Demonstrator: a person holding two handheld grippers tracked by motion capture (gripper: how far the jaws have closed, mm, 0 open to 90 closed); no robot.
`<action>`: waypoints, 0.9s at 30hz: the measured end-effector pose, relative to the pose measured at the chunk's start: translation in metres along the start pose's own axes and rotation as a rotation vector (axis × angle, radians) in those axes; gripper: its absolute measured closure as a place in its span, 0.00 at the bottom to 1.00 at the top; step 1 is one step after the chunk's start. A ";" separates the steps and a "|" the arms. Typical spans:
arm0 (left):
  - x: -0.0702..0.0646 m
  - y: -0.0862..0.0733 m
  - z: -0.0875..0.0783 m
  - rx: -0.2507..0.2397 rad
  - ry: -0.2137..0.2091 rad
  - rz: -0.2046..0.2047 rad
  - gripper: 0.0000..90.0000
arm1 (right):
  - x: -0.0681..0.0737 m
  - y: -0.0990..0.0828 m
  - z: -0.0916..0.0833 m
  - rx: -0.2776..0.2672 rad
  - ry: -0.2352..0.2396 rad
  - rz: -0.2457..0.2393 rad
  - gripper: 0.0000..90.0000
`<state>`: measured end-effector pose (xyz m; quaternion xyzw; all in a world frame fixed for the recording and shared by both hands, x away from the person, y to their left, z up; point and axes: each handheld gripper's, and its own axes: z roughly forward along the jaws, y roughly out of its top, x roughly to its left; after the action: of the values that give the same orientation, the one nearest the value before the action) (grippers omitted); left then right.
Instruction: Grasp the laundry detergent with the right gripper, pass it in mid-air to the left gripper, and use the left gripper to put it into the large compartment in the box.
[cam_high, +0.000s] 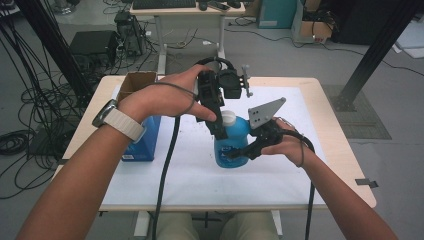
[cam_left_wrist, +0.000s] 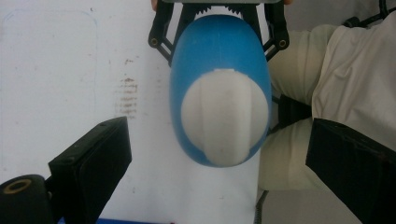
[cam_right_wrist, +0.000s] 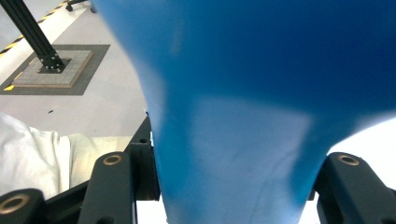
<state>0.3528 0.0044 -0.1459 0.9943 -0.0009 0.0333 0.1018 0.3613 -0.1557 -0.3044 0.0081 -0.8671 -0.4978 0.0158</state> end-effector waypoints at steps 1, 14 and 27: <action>0.000 0.000 0.000 0.002 -0.002 -0.001 0.08 | -0.001 0.000 0.000 -0.003 0.003 -0.007 0.48; 0.001 0.004 0.002 0.000 0.003 -0.004 0.08 | 0.002 0.000 0.002 0.003 -0.001 0.015 0.48; 0.002 0.004 0.004 0.000 0.001 -0.010 0.08 | 0.001 -0.001 0.001 -0.001 0.000 0.015 0.48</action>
<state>0.3551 -0.0006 -0.1483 0.9942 0.0040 0.0335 0.1017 0.3598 -0.1553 -0.3055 0.0018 -0.8669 -0.4982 0.0195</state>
